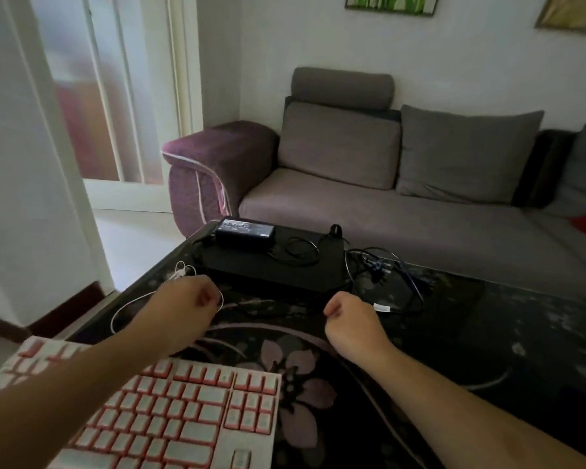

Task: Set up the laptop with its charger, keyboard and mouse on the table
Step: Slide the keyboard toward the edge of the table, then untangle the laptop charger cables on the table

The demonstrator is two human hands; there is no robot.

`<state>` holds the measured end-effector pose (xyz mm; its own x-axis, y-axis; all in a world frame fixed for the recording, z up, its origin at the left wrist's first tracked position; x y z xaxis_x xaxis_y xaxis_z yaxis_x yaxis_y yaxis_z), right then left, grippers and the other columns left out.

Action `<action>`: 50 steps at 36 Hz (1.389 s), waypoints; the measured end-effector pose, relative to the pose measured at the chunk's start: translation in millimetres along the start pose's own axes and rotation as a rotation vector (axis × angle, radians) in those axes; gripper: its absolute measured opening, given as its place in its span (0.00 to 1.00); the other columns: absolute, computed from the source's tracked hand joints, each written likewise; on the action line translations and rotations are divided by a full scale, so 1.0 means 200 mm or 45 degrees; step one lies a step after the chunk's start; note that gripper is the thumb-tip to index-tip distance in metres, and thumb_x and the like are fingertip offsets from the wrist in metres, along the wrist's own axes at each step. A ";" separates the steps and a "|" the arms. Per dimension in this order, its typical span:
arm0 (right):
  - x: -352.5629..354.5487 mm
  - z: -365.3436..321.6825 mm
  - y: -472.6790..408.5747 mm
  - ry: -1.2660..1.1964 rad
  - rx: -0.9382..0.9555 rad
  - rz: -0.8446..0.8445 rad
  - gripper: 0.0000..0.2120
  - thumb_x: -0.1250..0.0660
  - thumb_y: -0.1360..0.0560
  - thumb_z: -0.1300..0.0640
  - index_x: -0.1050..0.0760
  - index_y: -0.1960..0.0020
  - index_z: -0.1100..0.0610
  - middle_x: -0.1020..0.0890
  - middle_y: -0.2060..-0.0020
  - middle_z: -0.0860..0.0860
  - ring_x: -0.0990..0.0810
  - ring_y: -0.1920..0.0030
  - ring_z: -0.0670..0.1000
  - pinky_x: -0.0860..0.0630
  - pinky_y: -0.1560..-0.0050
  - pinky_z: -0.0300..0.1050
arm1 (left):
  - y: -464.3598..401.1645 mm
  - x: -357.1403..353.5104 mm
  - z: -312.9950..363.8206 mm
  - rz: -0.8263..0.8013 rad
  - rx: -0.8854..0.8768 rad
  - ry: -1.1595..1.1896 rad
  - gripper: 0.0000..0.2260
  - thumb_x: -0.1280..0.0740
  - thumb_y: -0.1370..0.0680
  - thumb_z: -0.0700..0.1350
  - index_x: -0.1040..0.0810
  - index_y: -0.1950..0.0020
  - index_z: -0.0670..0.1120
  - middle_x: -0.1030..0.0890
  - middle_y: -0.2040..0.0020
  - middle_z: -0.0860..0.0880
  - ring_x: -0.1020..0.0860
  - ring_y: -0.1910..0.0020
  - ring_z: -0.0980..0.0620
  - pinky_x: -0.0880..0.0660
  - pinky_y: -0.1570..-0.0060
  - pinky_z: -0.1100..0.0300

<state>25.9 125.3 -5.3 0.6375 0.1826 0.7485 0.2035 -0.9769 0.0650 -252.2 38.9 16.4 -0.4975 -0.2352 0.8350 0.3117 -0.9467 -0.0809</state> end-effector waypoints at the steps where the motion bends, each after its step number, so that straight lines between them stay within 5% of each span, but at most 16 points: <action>1: 0.01 0.01 -0.05 -0.006 0.013 0.022 0.10 0.38 0.24 0.67 0.22 0.49 0.55 0.18 0.54 0.52 0.21 0.58 0.50 0.28 0.65 0.43 | -0.05 -0.03 0.03 0.001 -0.016 0.005 0.07 0.33 0.18 0.44 0.19 0.48 0.57 0.17 0.53 0.57 0.20 0.54 0.58 0.23 0.52 0.59; 7: 0.02 -0.11 -0.35 0.090 0.188 0.102 0.12 0.35 0.26 0.66 0.28 0.44 0.55 0.22 0.46 0.53 0.22 0.47 0.54 0.28 0.54 0.44 | -0.35 -0.17 0.15 0.048 -0.120 -0.006 0.09 0.33 0.22 0.39 0.19 0.45 0.49 0.20 0.49 0.49 0.22 0.52 0.50 0.27 0.48 0.58; 10: -0.03 -0.21 -0.54 0.151 0.241 0.071 0.20 0.30 0.26 0.61 0.30 0.36 0.54 0.28 0.38 0.55 0.25 0.40 0.58 0.25 0.45 0.49 | -0.56 -0.23 0.18 0.099 -0.200 -0.041 0.13 0.34 0.23 0.37 0.20 0.39 0.46 0.22 0.43 0.46 0.22 0.43 0.45 0.26 0.39 0.54; 15: -0.11 -0.34 -0.81 0.371 0.267 -0.088 0.44 0.27 0.26 0.50 0.45 0.16 0.44 0.43 0.20 0.55 0.43 0.22 0.64 0.35 0.24 0.58 | -0.88 -0.25 0.22 0.104 -0.316 -0.326 0.34 0.25 0.27 0.39 0.33 0.22 0.46 0.34 0.24 0.44 0.35 0.26 0.39 0.30 0.27 0.43; 18: -0.18 -0.33 -0.98 0.432 0.167 -0.232 0.44 0.28 0.22 0.45 0.50 0.14 0.44 0.50 0.15 0.54 0.50 0.17 0.66 0.42 0.20 0.62 | -1.09 -0.25 0.16 0.011 -0.219 -0.514 0.46 0.24 0.28 0.44 0.46 0.15 0.48 0.45 0.16 0.46 0.46 0.18 0.39 0.38 0.23 0.35; 21: -0.25 -0.29 -1.04 0.460 0.164 -0.176 0.31 0.32 0.20 0.41 0.34 0.21 0.48 0.35 0.22 0.56 0.40 0.21 0.64 0.36 0.23 0.61 | -1.21 -0.28 0.05 -0.151 -0.078 -0.540 0.50 0.30 0.32 0.49 0.52 0.14 0.53 0.46 0.15 0.50 0.48 0.17 0.39 0.39 0.25 0.28; 24: -0.25 -0.27 -1.01 0.502 0.331 0.039 0.12 0.35 0.16 0.46 0.27 0.37 0.52 0.29 0.33 0.55 0.32 0.31 0.61 0.29 0.31 0.60 | -1.20 -0.28 0.07 -0.142 -0.075 -0.539 0.39 0.32 0.29 0.45 0.40 0.18 0.53 0.36 0.23 0.46 0.43 0.23 0.34 0.37 0.25 0.34; 27: -0.24 -0.25 -0.94 0.598 0.496 0.095 0.07 0.38 0.14 0.51 0.28 0.41 0.54 0.29 0.37 0.55 0.29 0.36 0.59 0.25 0.39 0.59 | -1.16 -0.28 0.14 -0.097 -0.126 -0.604 0.29 0.33 0.26 0.45 0.30 0.24 0.52 0.32 0.31 0.45 0.40 0.29 0.37 0.38 0.28 0.47; 31: -0.11 -0.21 -0.88 0.091 0.477 0.240 0.11 0.38 0.14 0.55 0.33 0.54 0.53 0.30 0.55 0.50 0.29 0.59 0.51 0.36 0.63 0.43 | -1.05 -0.26 0.23 -0.096 -0.192 -0.542 0.31 0.29 0.33 0.50 0.27 0.29 0.52 0.34 0.36 0.46 0.37 0.32 0.39 0.30 0.31 0.43; 34: 0.10 -0.16 -0.81 -0.360 0.347 0.312 0.13 0.39 0.13 0.54 0.29 0.56 0.58 0.26 0.62 0.55 0.30 0.65 0.48 0.37 0.64 0.46 | -0.94 -0.24 0.38 -0.141 -0.272 -0.397 0.33 0.17 0.36 0.54 0.25 0.35 0.49 0.27 0.38 0.47 0.28 0.36 0.42 0.27 0.42 0.52; 37: 0.28 -0.11 -0.75 -0.796 0.235 0.206 0.15 0.40 0.12 0.52 0.26 0.57 0.53 0.18 0.53 0.58 0.17 0.51 0.54 0.27 0.52 0.49 | -0.83 -0.21 0.57 -0.202 -0.272 0.095 0.25 0.16 0.33 0.49 0.24 0.41 0.52 0.21 0.50 0.57 0.22 0.52 0.58 0.29 0.56 0.64; 40: 0.47 -0.11 -0.64 -1.200 0.264 0.077 0.16 0.42 0.11 0.54 0.29 0.58 0.51 0.17 0.47 0.57 0.14 0.44 0.59 0.23 0.39 0.58 | -0.71 -0.20 0.80 -0.327 -0.326 0.532 0.21 0.17 0.31 0.38 0.22 0.46 0.54 0.17 0.52 0.59 0.19 0.55 0.65 0.25 0.53 0.67; 44: 0.74 -0.14 -0.47 -1.379 0.380 -0.034 0.15 0.43 0.11 0.57 0.30 0.57 0.53 0.18 0.38 0.66 0.17 0.35 0.67 0.27 0.29 0.69 | -0.56 -0.18 1.11 -0.372 -0.408 0.802 0.24 0.20 0.30 0.34 0.19 0.38 0.48 0.13 0.45 0.47 0.15 0.43 0.47 0.19 0.43 0.52; 46: 0.86 -0.13 -0.38 -1.320 0.420 -0.022 0.14 0.42 0.11 0.56 0.29 0.55 0.54 0.19 0.35 0.68 0.17 0.35 0.67 0.28 0.30 0.73 | -0.50 -0.19 1.27 -0.415 -0.455 0.920 0.24 0.23 0.29 0.32 0.19 0.35 0.47 0.12 0.44 0.48 0.15 0.42 0.49 0.20 0.40 0.50; 50: 1.11 -0.02 -0.21 -1.129 0.452 0.134 0.14 0.42 0.11 0.55 0.25 0.53 0.57 0.15 0.45 0.62 0.14 0.43 0.61 0.21 0.38 0.63 | -0.37 -0.23 1.59 -0.501 -0.523 1.016 0.23 0.24 0.27 0.35 0.18 0.35 0.50 0.12 0.43 0.51 0.15 0.41 0.53 0.24 0.37 0.51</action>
<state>156.0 206.3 160.2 0.9659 0.2554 -0.0419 0.2332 -0.9291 -0.2871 4.9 190.6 156.6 -0.9540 0.1769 0.2421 -0.2243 -0.9568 -0.1848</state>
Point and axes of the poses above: each hand's wrist, its own y-axis away from the middle knuckle, its own x-axis out of the back of the hand, z = x × y, the point moved 6 cm from there along -y, towards the middle knuckle
